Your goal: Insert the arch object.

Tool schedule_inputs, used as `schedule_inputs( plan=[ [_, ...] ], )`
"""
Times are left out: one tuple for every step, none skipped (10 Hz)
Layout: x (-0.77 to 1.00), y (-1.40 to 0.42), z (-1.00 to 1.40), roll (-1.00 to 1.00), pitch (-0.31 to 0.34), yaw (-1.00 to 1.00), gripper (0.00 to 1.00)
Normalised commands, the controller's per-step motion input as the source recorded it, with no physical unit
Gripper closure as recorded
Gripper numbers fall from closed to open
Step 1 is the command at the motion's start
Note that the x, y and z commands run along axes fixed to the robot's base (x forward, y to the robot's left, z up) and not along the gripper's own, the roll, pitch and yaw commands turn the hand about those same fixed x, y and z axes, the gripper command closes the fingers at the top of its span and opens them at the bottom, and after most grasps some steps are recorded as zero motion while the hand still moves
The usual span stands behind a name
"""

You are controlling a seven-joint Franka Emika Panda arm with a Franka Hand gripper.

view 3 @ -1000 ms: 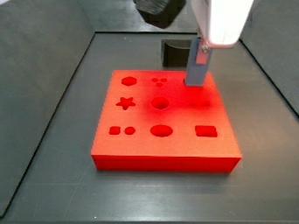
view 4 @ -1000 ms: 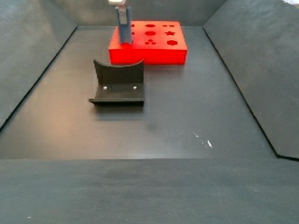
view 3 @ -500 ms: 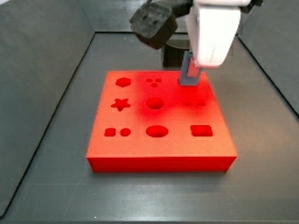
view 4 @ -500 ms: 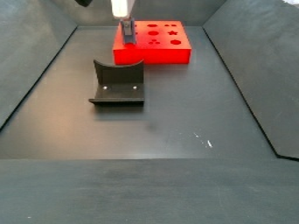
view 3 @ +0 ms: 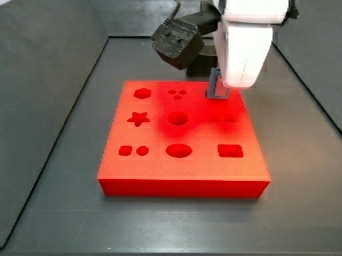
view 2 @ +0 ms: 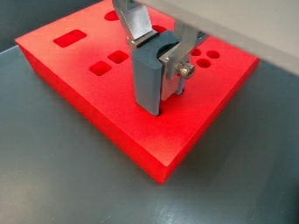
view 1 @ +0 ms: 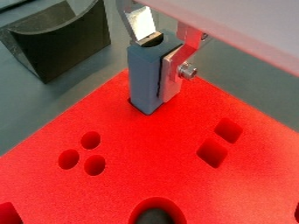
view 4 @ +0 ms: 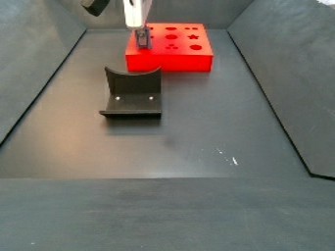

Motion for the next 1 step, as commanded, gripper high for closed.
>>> schedule_inputs(
  plan=[
    [0.0,0.0,0.0,0.0,0.0,0.0,1.0]
  ],
)
